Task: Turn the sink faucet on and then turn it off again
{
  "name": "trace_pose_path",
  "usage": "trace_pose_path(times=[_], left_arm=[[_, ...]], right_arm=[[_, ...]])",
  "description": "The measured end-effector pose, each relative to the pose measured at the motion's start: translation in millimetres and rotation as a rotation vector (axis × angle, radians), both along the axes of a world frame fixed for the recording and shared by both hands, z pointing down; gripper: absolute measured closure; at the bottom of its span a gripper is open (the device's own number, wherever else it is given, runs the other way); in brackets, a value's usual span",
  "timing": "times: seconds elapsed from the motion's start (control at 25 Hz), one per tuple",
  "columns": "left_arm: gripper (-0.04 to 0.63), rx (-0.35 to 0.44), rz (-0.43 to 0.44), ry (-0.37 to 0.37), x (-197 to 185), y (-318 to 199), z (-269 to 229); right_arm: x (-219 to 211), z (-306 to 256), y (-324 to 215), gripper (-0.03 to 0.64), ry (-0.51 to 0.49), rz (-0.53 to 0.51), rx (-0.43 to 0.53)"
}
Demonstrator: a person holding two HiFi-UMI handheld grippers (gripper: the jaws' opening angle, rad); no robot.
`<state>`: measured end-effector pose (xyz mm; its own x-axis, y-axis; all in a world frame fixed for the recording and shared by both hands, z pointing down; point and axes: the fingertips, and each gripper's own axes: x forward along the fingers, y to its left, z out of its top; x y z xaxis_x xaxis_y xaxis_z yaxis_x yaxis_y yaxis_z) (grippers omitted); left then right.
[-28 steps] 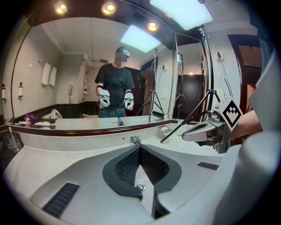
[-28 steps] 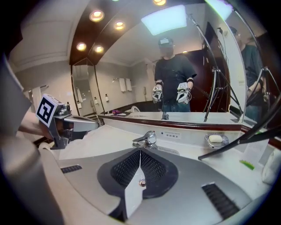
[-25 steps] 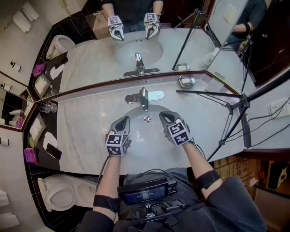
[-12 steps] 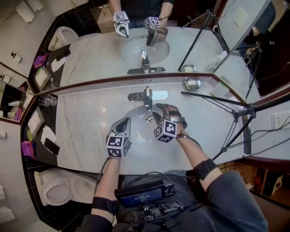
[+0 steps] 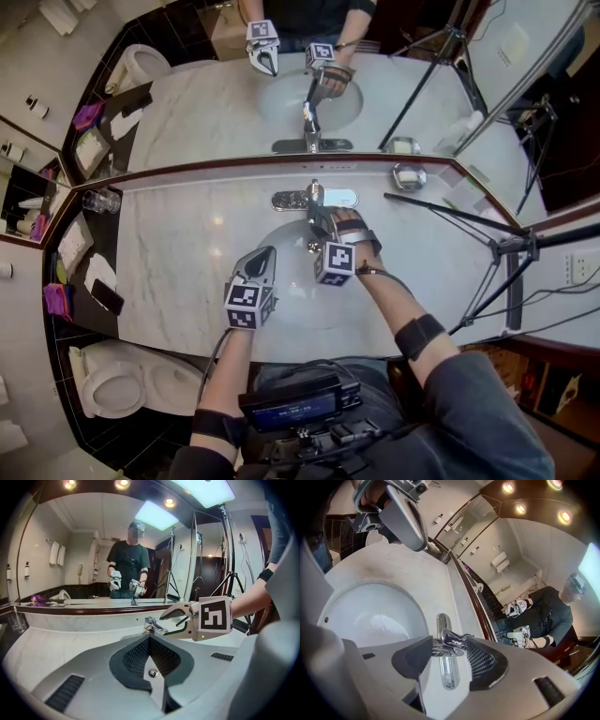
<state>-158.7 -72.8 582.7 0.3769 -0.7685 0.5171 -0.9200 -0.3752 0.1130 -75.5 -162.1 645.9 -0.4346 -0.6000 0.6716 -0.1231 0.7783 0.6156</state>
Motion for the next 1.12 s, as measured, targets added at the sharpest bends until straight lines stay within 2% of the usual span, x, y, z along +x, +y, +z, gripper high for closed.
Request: trace_pose_path(times=[0.12, 0.32, 0.48, 1.12], left_arm=[[0.595, -0.010, -0.010, 0.006, -2.9, 0.3, 3.2], [0.595, -0.023, -0.017, 0.011, -5.3, 3.3, 9.5], [0.595, -0.036, -0.017, 0.011, -6.1, 5.4, 14.5], [0.595, -0.046, -0.021, 0.011, -9.7, 10.3, 18.7]], right_arm=[[-7.1, 1.4, -9.8, 0.359, 0.021, -0.017, 0.034], [-10.8, 5.3, -13.3, 0.356, 0.072, -0.032, -0.001], [-12.9, 2.4, -17.5, 0.393, 0.069, -0.042, 0.015], [-12.3, -2.1, -21.6, 0.405, -0.001, -0.010, -0.079]])
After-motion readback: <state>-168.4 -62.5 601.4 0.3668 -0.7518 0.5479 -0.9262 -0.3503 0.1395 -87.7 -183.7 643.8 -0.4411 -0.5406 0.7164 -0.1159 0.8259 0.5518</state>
